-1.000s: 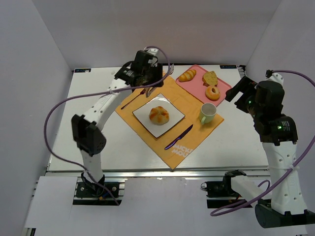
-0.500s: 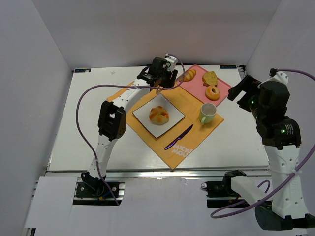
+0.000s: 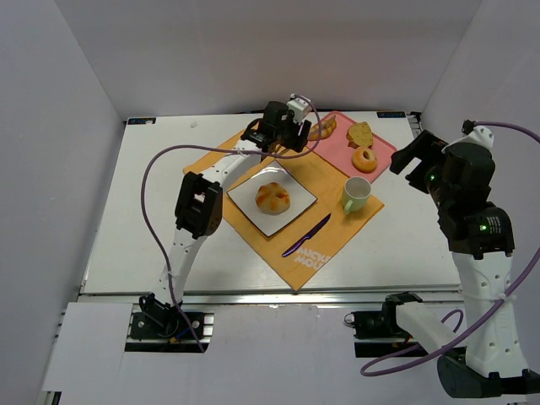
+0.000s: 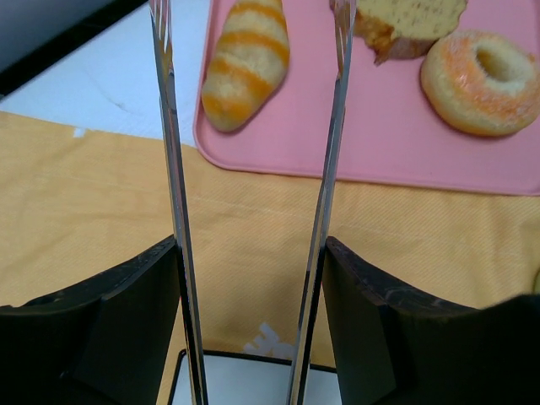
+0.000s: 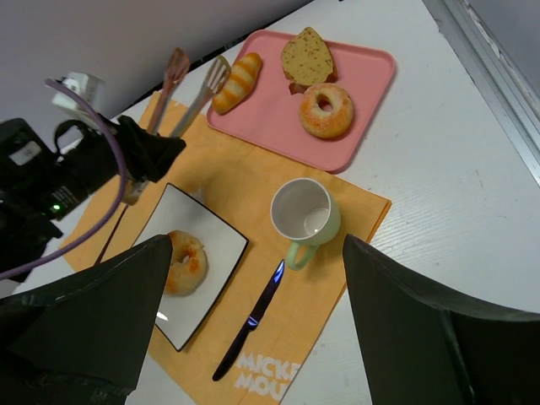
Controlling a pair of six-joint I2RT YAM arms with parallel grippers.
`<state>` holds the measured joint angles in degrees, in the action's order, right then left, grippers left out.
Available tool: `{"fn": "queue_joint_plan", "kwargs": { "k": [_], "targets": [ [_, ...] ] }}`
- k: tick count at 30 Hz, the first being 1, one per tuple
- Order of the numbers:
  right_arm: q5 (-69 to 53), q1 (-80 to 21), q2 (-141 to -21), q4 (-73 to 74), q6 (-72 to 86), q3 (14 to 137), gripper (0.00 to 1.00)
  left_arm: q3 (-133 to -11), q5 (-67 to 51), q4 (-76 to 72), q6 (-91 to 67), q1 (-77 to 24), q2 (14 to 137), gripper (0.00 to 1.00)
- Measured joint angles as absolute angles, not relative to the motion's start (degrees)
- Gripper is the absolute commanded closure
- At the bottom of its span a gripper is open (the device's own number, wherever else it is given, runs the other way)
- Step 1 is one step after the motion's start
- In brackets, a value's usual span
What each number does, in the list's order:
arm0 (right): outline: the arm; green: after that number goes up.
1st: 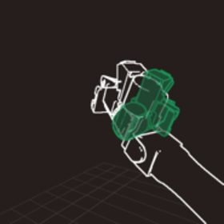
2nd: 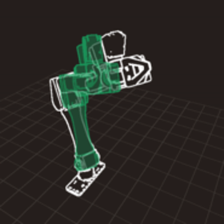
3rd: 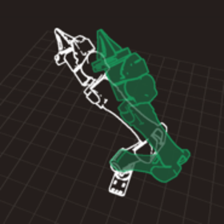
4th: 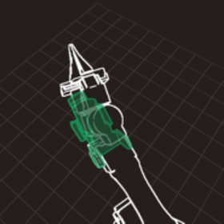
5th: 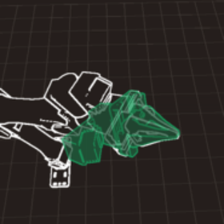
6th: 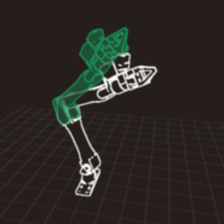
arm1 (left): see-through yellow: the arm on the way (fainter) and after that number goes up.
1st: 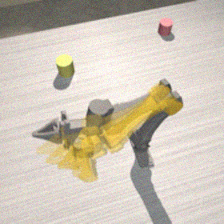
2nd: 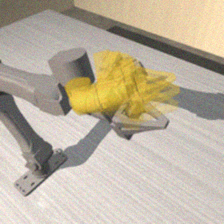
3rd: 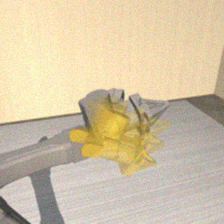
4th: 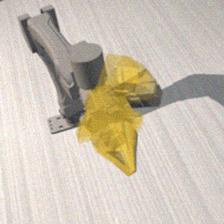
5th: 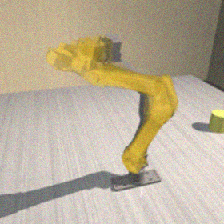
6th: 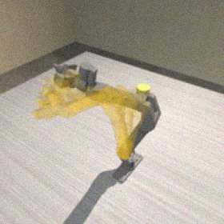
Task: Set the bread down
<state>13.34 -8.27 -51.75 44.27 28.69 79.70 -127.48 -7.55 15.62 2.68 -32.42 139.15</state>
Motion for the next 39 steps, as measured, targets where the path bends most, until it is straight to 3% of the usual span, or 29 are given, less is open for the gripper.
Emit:
{"fn": "queue_joint_plan", "kwargs": {
  "k": [22, 35, 39],
  "targets": [
    [15.5, -8.3, -46.7, 42.5, 31.6, 75.1, 0.12, -128.2, -10.2, 14.4, 2.5, -32.4, 146.1, 0.30],
    [16.0, -8.3, -45.8, 43.1, 33.1, 73.1, 0.12, -128.2, -8.8, 14.2, 2.7, -32.4, 147.7, 0.27],
    [16.0, -8.3, -45.8, 43.1, 33.7, 72.4, 0.12, -128.3, -8.2, 14.4, 3.0, -32.4, 147.8, 0.37]
  ]
}}
